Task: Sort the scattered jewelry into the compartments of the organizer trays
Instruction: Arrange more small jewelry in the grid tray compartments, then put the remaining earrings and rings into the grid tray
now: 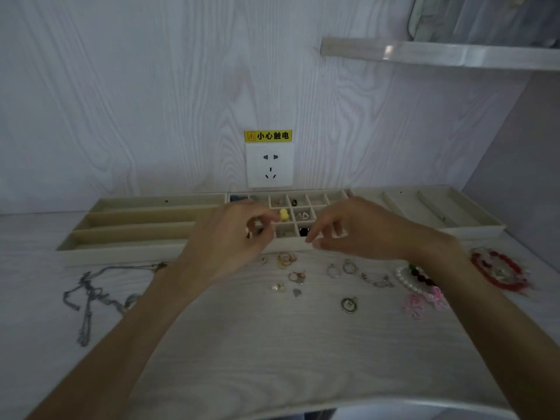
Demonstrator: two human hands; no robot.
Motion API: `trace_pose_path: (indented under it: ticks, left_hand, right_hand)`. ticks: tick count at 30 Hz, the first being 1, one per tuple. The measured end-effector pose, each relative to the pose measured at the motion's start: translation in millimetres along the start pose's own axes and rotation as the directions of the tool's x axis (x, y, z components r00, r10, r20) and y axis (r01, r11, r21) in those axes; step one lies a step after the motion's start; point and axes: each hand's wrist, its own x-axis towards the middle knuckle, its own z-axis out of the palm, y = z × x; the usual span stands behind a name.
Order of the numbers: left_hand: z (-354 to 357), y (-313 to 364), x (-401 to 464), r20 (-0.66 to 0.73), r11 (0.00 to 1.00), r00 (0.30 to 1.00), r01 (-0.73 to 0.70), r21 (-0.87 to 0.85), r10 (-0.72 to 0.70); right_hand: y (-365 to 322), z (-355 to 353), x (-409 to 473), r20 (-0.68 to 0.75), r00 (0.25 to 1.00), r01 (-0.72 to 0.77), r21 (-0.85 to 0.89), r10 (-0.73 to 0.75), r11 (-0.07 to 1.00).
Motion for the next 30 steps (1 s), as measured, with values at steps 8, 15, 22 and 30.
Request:
trace_pose_path:
  ticks: [8, 15, 22, 30]
  left_hand:
    - [4, -4, -29, 0.301, 0.994, 0.953, 0.043, -0.096, -0.012]
    - [7, -7, -32, 0.354, 0.998, 0.935, 0.017, -0.053, 0.003]
    - [12, -6, -32, 0.263, 0.996, 0.964, 0.050, -0.078, -0.028]
    - [9, 3, -24, 0.307, 0.789, 0.904, 0.413, -0.455, -0.297]
  right_hand:
    - [0, 49, -7, -0.127, 0.992, 0.020, 0.179, 0.003, 0.984]
    - [-3, 65, -3, -0.228, 0.974, 0.024, 0.176, 0.017, 0.984]
    - [-2, 65, -5, -0.325, 0.945, 0.035, 0.224, 0.041, 0.974]
    - [-16, 69, -6, -0.295, 0.951, 0.081, 0.519, 0.090, 0.851]
